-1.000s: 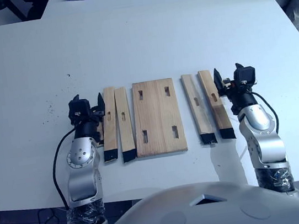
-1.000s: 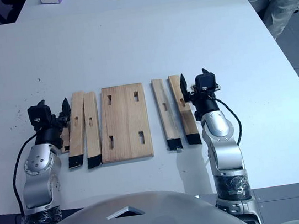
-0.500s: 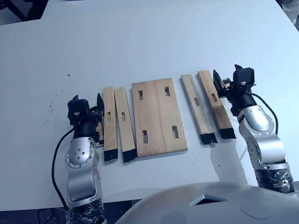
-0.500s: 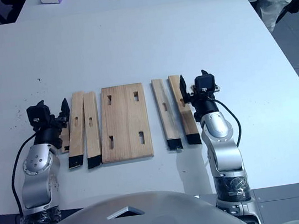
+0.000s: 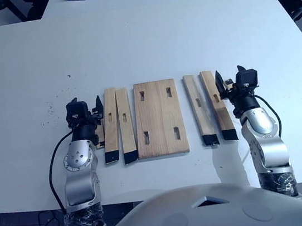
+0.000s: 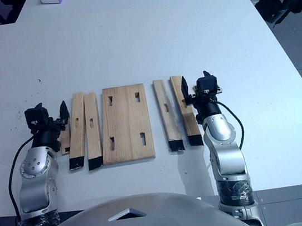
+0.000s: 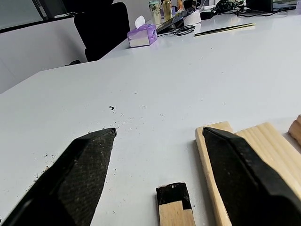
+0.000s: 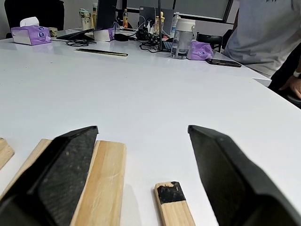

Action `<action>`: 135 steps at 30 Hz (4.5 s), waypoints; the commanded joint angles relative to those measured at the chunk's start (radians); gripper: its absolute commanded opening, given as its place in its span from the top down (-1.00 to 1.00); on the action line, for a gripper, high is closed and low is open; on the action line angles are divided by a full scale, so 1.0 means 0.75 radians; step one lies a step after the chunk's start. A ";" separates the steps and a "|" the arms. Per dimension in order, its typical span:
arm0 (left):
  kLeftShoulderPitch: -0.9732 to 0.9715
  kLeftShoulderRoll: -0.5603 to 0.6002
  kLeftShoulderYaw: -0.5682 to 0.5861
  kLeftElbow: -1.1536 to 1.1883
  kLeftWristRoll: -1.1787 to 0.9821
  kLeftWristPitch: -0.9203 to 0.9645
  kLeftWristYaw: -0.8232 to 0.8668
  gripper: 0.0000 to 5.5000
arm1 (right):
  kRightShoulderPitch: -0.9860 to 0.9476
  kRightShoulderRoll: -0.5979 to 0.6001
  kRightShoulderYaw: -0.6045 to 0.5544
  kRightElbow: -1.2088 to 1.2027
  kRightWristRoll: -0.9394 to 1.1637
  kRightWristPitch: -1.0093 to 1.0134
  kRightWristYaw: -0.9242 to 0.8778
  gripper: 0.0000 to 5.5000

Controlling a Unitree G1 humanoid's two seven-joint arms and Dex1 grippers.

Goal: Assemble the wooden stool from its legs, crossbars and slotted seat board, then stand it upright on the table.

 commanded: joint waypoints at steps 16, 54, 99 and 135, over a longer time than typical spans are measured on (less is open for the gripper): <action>0.290 0.270 -0.012 -0.171 -0.016 0.302 -0.295 -0.25 | 0.220 0.087 0.026 -0.149 -0.032 0.027 -0.107 -0.30; 0.103 0.454 0.138 -0.072 -0.396 1.016 -0.392 0.53 | 0.276 0.160 0.043 -0.172 -0.060 -0.012 -0.183 -0.30; -0.546 0.600 0.000 -0.524 -1.737 0.701 -0.785 0.53 | -0.848 -0.819 -0.114 -0.290 2.083 0.982 0.804 -0.18; -0.276 0.696 -0.293 -0.347 -0.865 0.373 -0.811 -0.26 | -0.612 -1.163 0.180 0.393 0.517 -0.115 1.451 0.53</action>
